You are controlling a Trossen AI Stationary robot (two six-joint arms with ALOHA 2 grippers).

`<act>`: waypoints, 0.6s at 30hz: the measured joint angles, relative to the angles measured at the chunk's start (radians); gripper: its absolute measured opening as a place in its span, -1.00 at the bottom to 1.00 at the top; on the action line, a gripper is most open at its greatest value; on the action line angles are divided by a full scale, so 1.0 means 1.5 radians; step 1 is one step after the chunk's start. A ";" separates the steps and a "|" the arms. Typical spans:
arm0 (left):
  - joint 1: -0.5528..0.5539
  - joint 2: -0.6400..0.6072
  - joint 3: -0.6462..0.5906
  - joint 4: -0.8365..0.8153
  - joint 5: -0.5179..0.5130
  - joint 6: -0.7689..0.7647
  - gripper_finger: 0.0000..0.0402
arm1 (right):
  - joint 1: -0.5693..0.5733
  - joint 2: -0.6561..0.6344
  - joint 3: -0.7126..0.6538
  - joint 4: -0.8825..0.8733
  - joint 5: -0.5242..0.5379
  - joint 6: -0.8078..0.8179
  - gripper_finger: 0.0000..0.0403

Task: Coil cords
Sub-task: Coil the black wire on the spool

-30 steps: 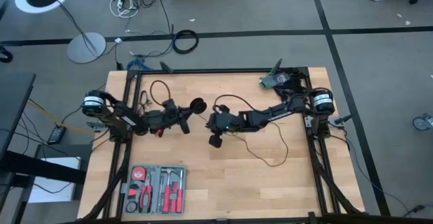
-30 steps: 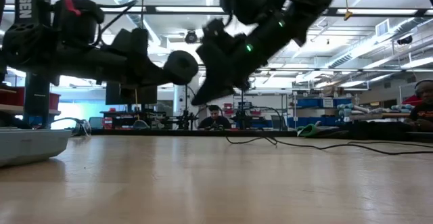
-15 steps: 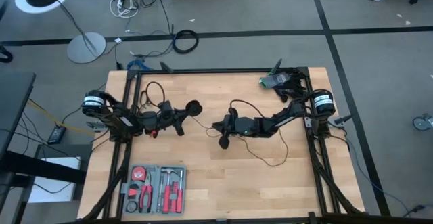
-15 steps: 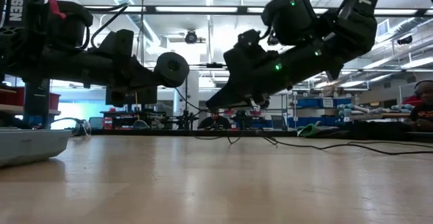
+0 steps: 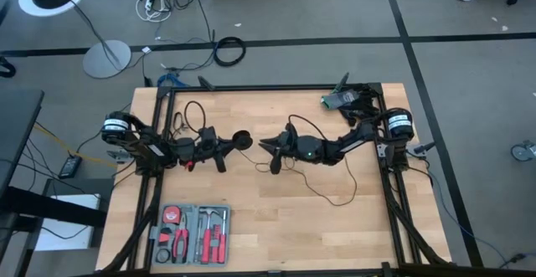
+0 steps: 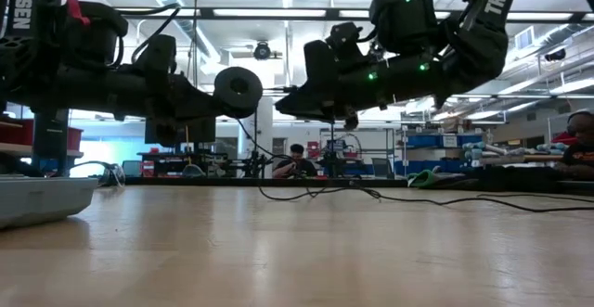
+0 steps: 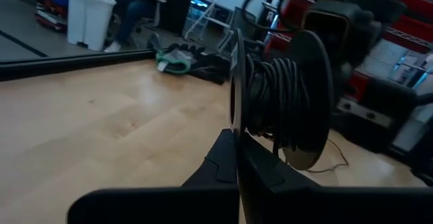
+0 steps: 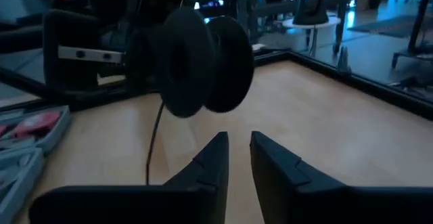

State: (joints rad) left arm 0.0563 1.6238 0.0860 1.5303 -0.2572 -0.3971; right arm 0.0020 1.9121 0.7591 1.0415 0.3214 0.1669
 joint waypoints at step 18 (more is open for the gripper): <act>0.001 0.000 0.011 -0.041 0.032 -0.003 -1.00 | -0.047 0.000 0.035 -0.006 -0.147 0.010 -0.65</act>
State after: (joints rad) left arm 0.0570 1.6241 0.1032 1.4691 -0.2092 -0.4011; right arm -0.0685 1.9121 0.8120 1.0321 0.1002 0.1817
